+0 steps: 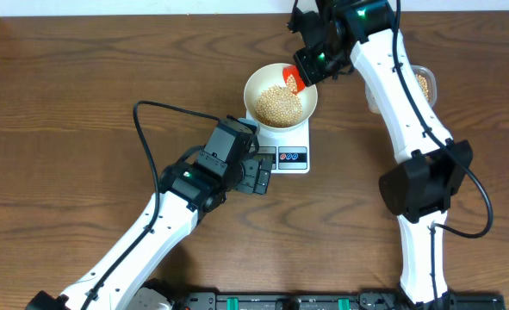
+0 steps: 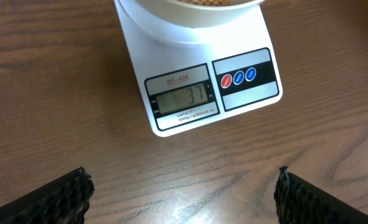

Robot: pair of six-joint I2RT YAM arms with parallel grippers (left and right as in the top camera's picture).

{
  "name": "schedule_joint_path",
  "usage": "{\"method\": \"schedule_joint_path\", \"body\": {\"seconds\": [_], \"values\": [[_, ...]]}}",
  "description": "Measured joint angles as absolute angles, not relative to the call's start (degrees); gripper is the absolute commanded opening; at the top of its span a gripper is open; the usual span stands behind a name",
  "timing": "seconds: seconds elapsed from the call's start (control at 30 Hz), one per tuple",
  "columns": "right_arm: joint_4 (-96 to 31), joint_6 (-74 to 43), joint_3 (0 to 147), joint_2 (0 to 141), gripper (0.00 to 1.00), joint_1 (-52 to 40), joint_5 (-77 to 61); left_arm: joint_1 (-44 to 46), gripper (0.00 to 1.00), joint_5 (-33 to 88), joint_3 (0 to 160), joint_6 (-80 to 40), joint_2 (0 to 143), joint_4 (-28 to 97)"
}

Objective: Scoop item into bowl and weigh 50g on scale
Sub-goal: 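Tip the scoop to pour soybeans into the bowl, right gripper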

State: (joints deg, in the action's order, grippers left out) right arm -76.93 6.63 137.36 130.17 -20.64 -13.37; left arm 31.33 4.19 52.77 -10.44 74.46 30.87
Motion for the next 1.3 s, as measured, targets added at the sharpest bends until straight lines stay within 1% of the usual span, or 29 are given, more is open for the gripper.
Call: {"method": "schedule_joint_path", "body": {"seconds": [0.23,0.43,0.63,0.77,0.9,1.07,1.3], "values": [[-76.93,6.66,137.73,130.1,0.01,-20.73,-15.88,31.33,0.95,4.19,52.77,-10.44,74.46,30.87],[-77.36,6.7,137.75,130.1,0.01,-19.31,-24.49,31.33,0.95,4.19,52.77,-10.44,74.46,30.87],[-78.52,7.16,137.75,130.1,0.01,-14.52,-34.85,31.33,0.96,4.19,52.77,-10.44,74.46,30.87],[-80.75,9.45,137.78,130.1,0.01,-9.65,-44.62,31.33,0.95,4.19,52.77,-10.44,74.46,30.87],[-82.11,11.14,137.82,130.1,0.01,-5.89,-51.42,31.33,0.95,4.19,52.77,-10.44,74.46,30.87],[-82.61,12.03,137.84,130.1,0.01,-3.22,-55.0,31.33,0.95,4.19,52.77,-10.44,74.46,30.87],[-83.18,12.97,137.84,130.1,0.01,-3.57,-56.47,31.33,0.95,4.19,52.77,-10.44,74.46,30.87]]}}
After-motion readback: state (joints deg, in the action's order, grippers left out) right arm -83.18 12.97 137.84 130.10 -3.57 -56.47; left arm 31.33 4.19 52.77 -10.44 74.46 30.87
